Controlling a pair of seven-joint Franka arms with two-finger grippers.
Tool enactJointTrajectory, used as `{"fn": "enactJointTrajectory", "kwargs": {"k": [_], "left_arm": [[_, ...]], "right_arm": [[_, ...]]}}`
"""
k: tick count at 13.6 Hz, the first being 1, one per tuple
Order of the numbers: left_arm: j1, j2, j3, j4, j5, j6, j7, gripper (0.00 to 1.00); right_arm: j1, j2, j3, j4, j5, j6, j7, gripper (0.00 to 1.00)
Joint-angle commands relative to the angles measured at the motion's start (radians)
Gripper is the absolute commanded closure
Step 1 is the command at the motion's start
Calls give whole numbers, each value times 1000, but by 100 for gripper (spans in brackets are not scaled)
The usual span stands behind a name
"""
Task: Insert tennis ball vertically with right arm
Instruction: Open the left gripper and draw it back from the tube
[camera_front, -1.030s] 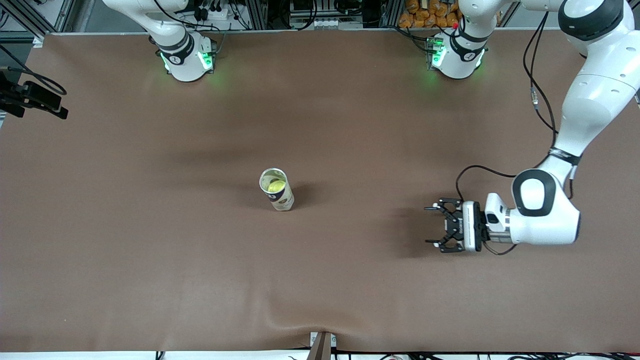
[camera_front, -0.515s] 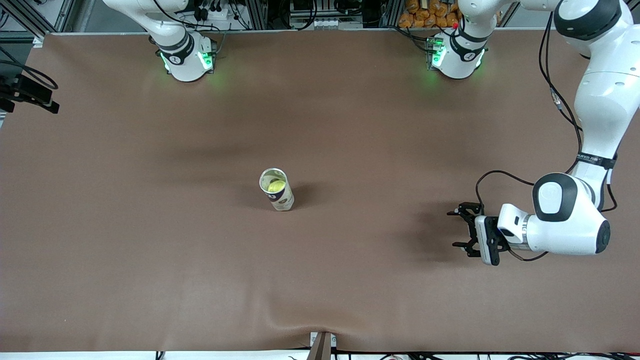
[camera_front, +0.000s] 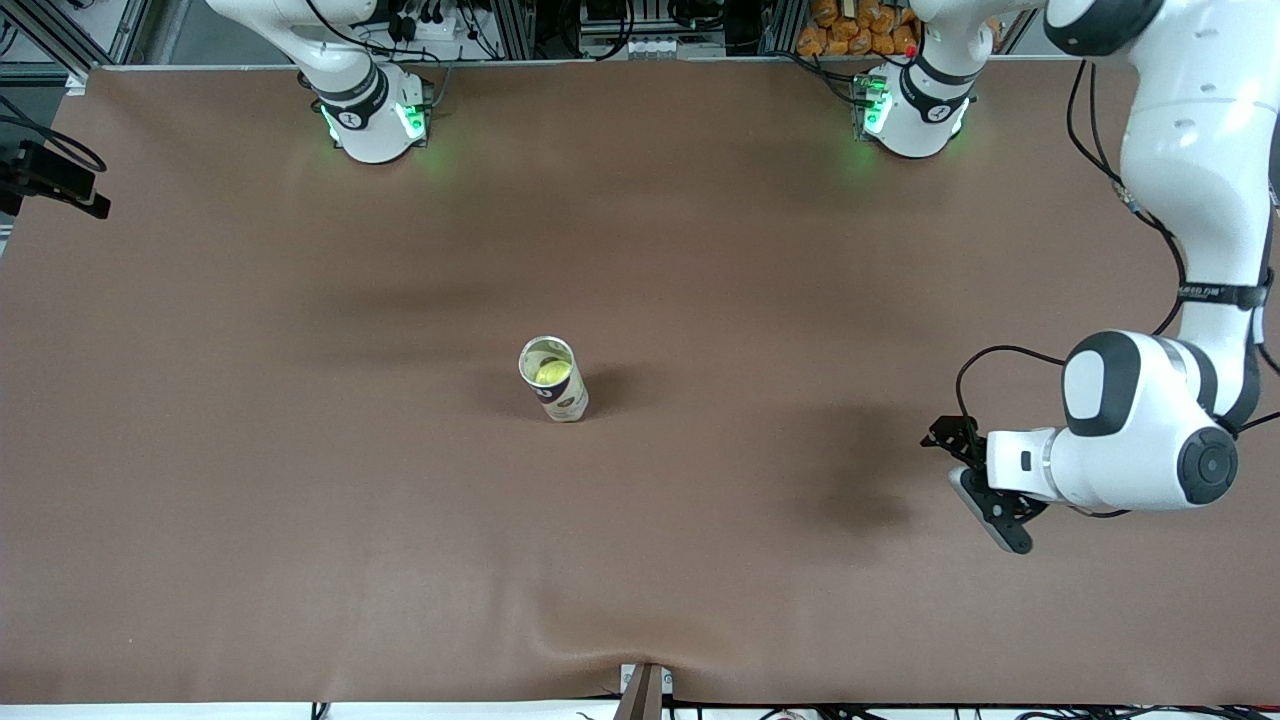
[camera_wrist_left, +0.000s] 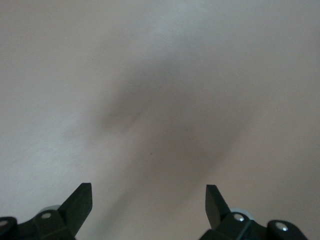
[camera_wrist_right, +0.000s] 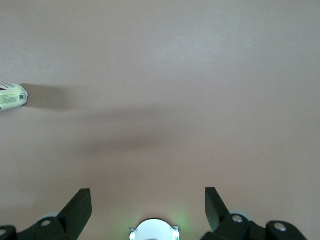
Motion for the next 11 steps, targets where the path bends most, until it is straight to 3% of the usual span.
{"fn": "enactJointTrajectory", "kwargs": {"k": [1,3,6,7,11], "left_arm": [[-136,-104,134,-17,7,-67,-259,0],[-242,-155,222,-13,4,-161,-428,0],[-247,-265,234,-22,-30,-215,-694,0],[-240,-298,240,-24,-29,-242,-694,0],[-227,-394,401,-30,-32,-270,-687,0]], "right_arm": [[-15,-5,11,12,-2,-7,-6,0],[-5,-6,15,12,4,-12,-6,0],[-8,-6,15,12,6,-18,-6,0],[-8,-6,15,12,6,-18,-8,0],[-11,-9,14,9,4,-16,-11,0]]}}
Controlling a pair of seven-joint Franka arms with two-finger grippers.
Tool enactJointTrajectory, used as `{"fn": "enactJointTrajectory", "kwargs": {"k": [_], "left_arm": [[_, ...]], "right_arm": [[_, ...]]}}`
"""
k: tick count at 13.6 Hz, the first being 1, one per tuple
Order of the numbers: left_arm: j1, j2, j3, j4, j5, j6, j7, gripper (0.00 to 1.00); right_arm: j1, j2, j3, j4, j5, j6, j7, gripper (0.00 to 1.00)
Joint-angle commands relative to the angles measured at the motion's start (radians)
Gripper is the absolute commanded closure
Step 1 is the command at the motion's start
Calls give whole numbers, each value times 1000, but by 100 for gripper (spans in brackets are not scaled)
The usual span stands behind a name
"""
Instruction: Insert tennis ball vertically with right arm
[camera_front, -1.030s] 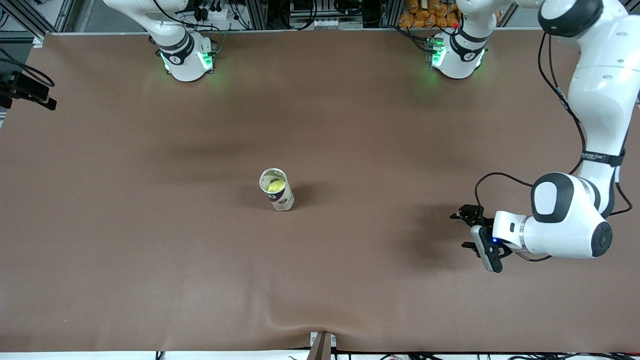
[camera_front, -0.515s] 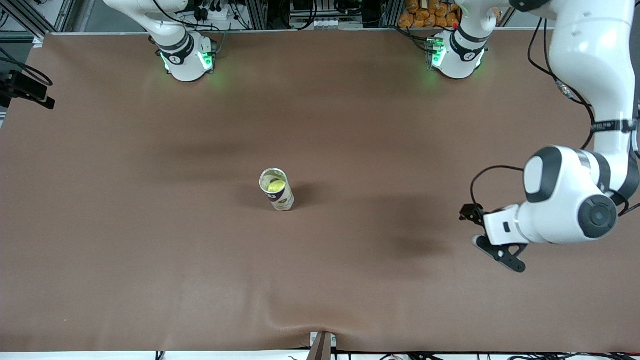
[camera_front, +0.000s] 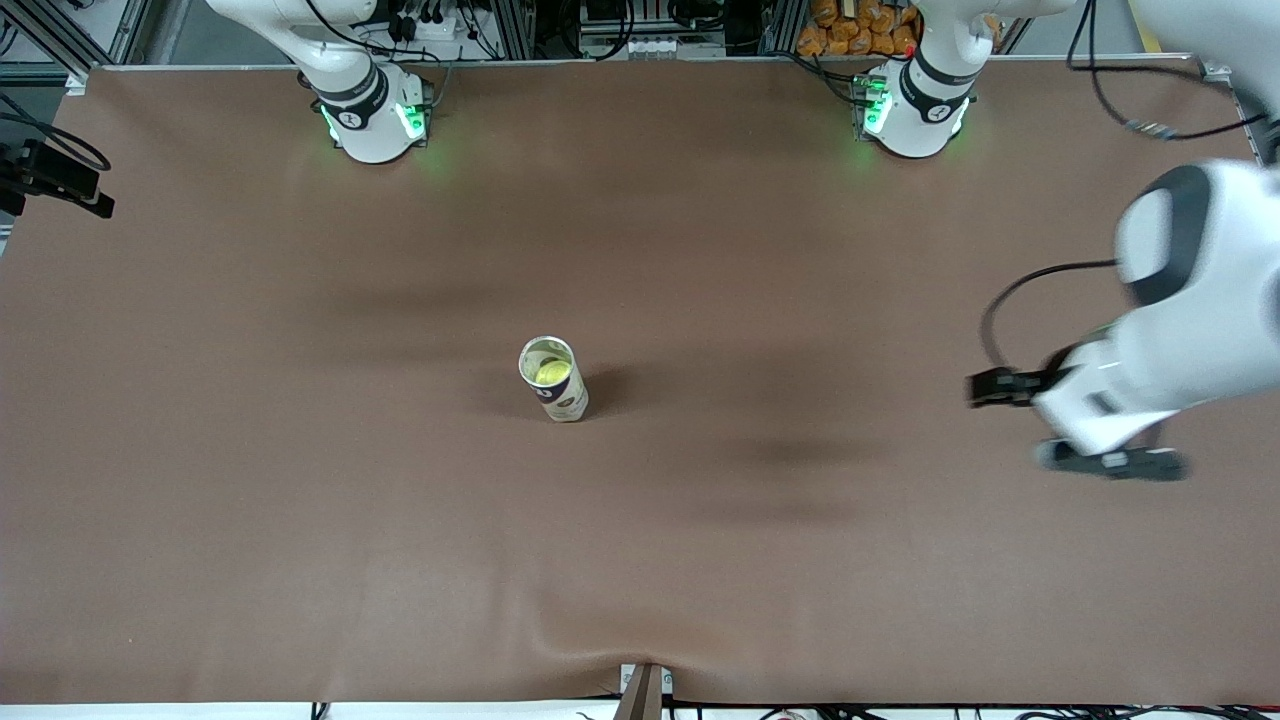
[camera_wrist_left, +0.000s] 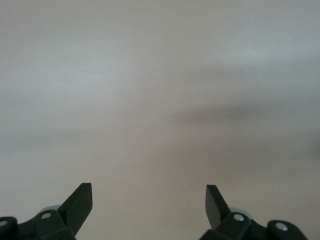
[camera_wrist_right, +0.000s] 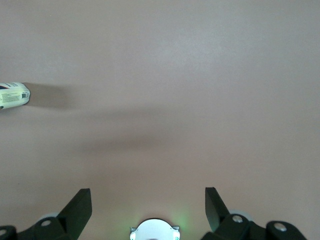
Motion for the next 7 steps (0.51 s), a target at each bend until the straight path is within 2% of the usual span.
{"fn": "enactJointTrajectory", "kwargs": {"k": [1,4,6,7], "left_arm": [[7,-84,76,-33,-21,-51,-5,0],[20,-224,71,-83,-24,-148,-82,0],[68,-347,25,-192,-26,-144,-91,0],[111,-367,-10,-198,-27,-147,-93,0]], "right_arm": [[-13,-9,5,6,2,-17,-9,0],[-12,-11,5,5,2,-24,-11,0],[-13,-11,4,5,2,-26,-9,0],[-15,-9,4,5,2,-24,-9,0]]}}
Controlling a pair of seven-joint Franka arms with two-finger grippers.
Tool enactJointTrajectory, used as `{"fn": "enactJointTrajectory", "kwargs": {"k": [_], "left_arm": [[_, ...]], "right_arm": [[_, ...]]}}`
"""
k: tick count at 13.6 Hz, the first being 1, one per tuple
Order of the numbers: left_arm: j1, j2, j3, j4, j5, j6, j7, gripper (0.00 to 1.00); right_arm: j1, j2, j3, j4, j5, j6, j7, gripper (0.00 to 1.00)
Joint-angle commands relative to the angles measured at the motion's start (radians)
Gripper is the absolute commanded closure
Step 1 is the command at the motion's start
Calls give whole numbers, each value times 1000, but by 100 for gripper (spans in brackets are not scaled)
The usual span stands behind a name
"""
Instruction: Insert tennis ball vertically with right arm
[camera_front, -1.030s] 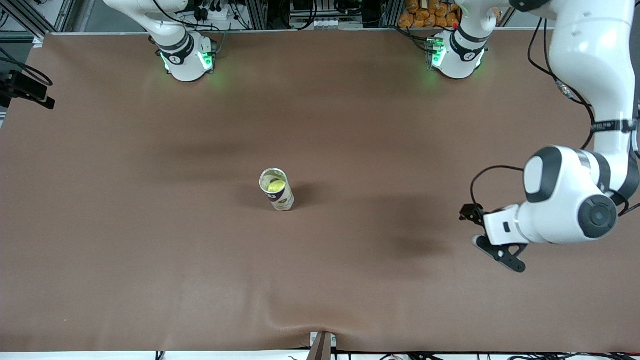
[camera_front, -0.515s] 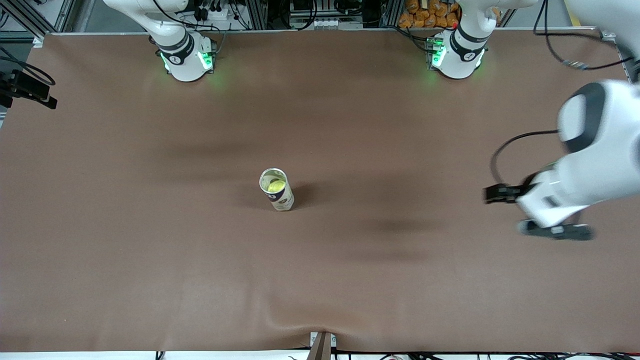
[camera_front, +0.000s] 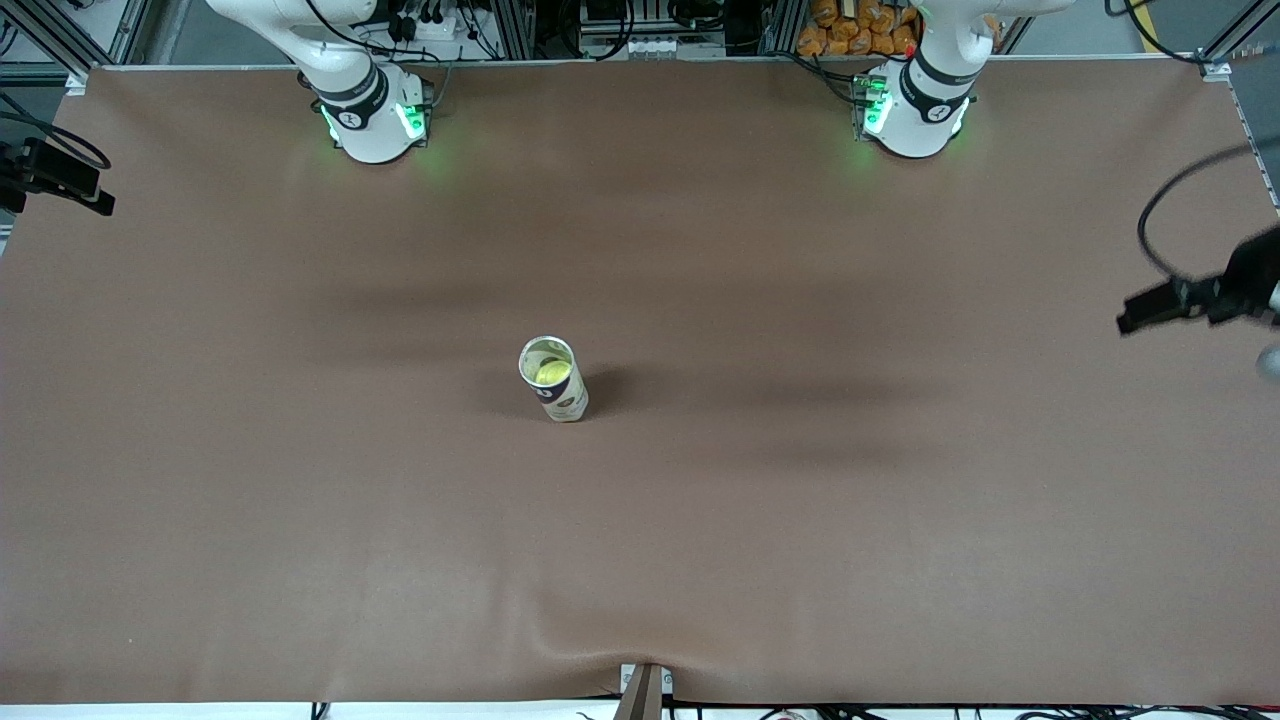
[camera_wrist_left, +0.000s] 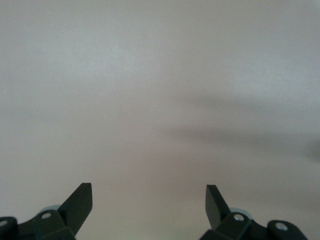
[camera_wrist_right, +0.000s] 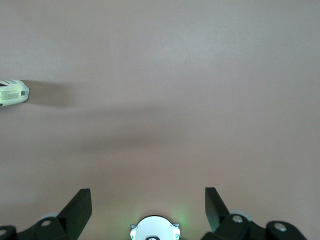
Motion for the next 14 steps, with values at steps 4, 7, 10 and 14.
{"fn": "enactJointTrajectory", "kwargs": {"k": [4,7,10,14], "left_arm": [[108,-268,-77,-224,-6,2,-21,0],[108,-294,-74,-283,-3,53,-5,0],[80,-254,-66,-232,0,56,0,0],[-1,-211,37,-209,-10,57,5,0]], "right_arm": [[-11,-9,5,4,2,-12,-9,0],[-11,-11,5,4,2,-12,-9,0],[-11,-11,5,4,2,-13,-8,0],[-13,-11,5,4,2,-16,-8,0]]}}
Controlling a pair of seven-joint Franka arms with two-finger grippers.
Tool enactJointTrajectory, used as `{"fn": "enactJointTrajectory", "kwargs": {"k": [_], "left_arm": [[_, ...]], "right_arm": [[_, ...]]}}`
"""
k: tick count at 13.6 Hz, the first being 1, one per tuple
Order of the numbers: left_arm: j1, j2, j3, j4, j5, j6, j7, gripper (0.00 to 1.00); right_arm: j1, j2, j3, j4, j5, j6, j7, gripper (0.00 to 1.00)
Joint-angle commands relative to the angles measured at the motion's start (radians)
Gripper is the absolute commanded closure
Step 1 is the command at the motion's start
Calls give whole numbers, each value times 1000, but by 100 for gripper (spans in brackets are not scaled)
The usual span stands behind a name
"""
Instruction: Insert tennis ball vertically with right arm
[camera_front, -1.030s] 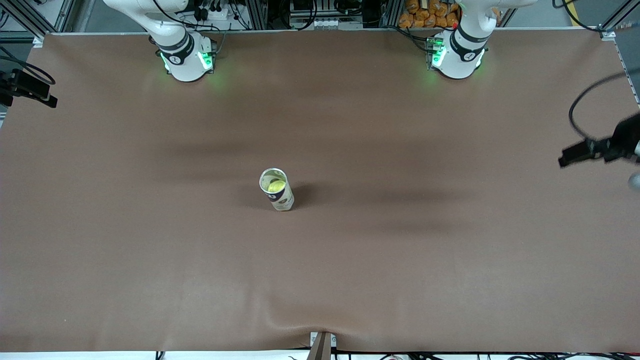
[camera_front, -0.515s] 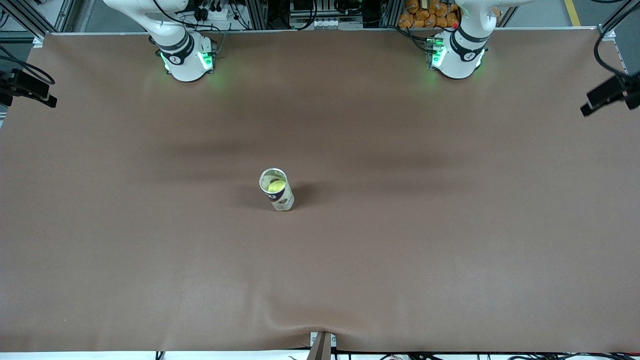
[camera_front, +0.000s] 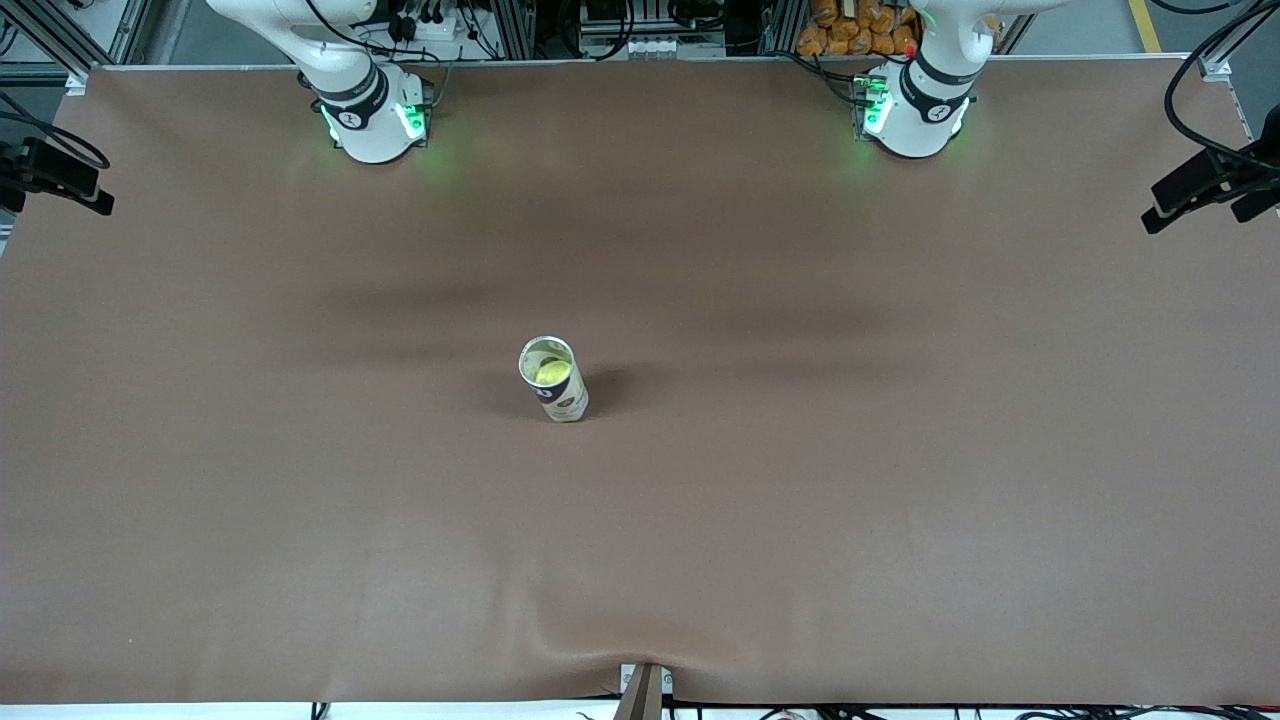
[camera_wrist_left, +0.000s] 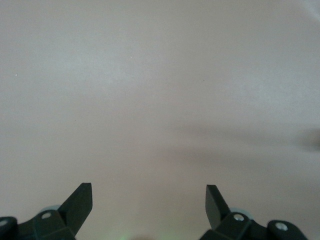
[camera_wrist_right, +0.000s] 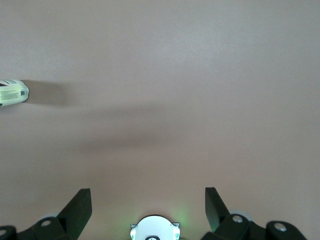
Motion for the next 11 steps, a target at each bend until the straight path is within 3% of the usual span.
{"fn": "enactJointTrajectory", "kwargs": {"k": [1,3,11], "left_arm": [[-41,46,47,29,-14,0,-10,0],[-40,56,49,27,-64,11,-14,0],[-41,50,-8,68,-43,0,-54,0]], "right_arm": [[-12,-9,6,4,2,-14,-8,0],[-12,-11,6,4,2,-14,-8,0],[-12,-11,6,4,2,-14,-8,0]]}}
